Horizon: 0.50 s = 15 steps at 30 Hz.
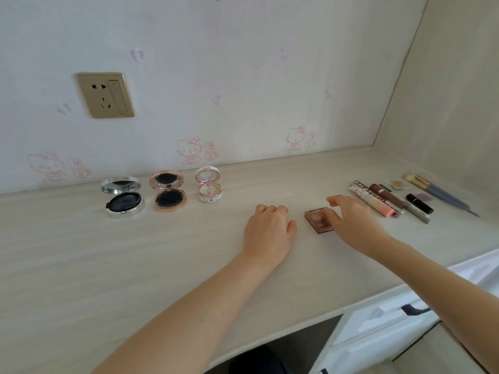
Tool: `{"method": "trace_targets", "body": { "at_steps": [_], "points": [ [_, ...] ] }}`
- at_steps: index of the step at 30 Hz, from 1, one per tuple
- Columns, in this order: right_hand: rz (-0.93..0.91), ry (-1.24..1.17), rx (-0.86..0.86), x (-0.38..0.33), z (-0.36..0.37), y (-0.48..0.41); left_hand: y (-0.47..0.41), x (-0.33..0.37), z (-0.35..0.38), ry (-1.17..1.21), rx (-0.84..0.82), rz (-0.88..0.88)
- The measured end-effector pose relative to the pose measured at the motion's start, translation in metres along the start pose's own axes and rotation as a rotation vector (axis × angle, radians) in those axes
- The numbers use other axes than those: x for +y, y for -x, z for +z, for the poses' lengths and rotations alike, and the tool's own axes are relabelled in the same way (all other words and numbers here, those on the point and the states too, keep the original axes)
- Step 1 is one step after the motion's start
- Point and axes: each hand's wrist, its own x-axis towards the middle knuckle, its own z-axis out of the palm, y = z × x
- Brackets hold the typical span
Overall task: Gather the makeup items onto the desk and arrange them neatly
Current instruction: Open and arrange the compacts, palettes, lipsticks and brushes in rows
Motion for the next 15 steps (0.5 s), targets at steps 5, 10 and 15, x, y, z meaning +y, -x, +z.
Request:
{"method": "trace_targets", "body": {
  "at_steps": [5, 10, 15],
  "points": [
    [0.058, 0.004, -0.019, 0.007, -0.004, 0.005, -0.009, 0.018, 0.018, 0.073, -0.078, -0.058],
    [0.085, 0.014, -0.049, 0.011, 0.002, 0.007, -0.017, 0.026, 0.023, 0.044, -0.140, -0.074],
    [0.013, 0.011, -0.028, 0.012, 0.005, 0.007, -0.018, 0.027, 0.026, 0.018, -0.201, -0.054]
  ]
}}
